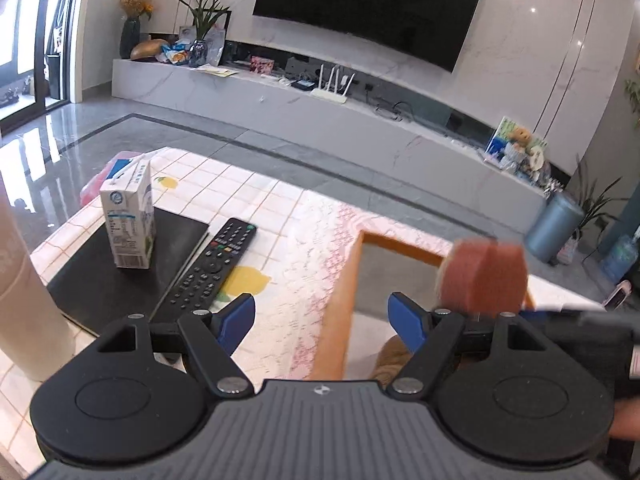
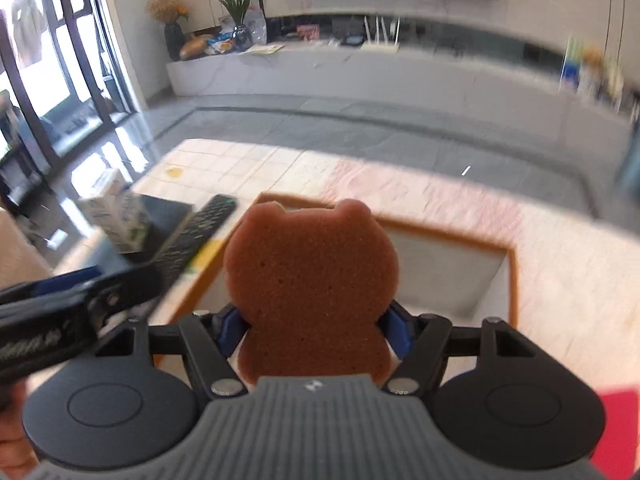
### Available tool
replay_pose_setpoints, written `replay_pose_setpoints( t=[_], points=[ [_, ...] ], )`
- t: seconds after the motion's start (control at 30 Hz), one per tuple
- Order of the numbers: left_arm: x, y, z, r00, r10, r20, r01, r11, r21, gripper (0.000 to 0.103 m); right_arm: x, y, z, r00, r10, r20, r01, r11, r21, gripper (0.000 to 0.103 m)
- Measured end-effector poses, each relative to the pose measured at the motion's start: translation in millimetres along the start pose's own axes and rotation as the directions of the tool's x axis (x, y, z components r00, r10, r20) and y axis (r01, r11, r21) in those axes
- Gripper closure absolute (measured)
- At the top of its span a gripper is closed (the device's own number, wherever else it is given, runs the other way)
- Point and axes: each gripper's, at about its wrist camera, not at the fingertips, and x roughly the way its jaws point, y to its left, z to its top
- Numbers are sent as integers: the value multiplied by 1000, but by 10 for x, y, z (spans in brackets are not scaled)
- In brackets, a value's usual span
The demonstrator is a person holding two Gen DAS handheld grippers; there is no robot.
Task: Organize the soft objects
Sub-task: 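Open left tool over the box while right tool lowers the bear sponge into it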
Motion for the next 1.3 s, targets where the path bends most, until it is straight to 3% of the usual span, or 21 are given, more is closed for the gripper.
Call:
replay_pose_setpoints(
  t=[0.1, 0.23, 0.37, 0.5, 0.57, 0.7, 0.87, 0.93, 1.07, 1.2, 1.3],
  points=[
    [53, 12, -32, 999, 21, -24, -20, 1000, 10, 14, 114, -104, 105, 1000, 12, -24, -11, 998, 68, 35],
    [100, 29, -53, 998, 38, -44, -38, 999, 13, 14, 141, -383, 129, 969, 205, -139, -167, 956, 243, 35],
    [136, 37, -63, 997, 28, -65, -29, 1000, -11, 14, -139, -472, -36, 958, 217, -190, -186, 968, 167, 35],
    [142, 4, -73, 996, 6, -84, -7, 1000, -12, 14, -411, -726, -139, 912, 351, -214, -286, 915, 284, 35],
    [127, -31, -83, 997, 1, -82, 0, 1000, 9, 14, -532, -799, -109, 917, 351, -189, -289, 912, 291, 35],
    [133, -45, -85, 997, 26, -77, -25, 1000, 17, 14, -551, -758, 84, 957, 259, -134, -222, 945, 241, 34],
    [220, 46, -96, 993, 53, -103, -54, 998, -8, 14, -147, -639, 222, 967, 243, -77, -199, 909, 366, 34],
    [237, 91, -98, 993, 45, -107, -47, 999, -20, 12, 93, -590, 261, 964, 252, -89, -193, 887, 419, 34],
    [239, 133, -99, 993, 27, -112, -32, 999, -42, 12, 531, -430, 276, 968, 210, -140, -135, 898, 419, 34],
    [245, 120, -94, 994, 30, -110, -33, 999, -31, 12, 797, -419, 168, 954, 276, -118, -180, 841, 510, 34],
    [267, 119, -97, 993, 28, -112, -32, 999, -33, 12, 871, -350, 79, 933, 320, -168, -190, 830, 524, 35]
  ],
)
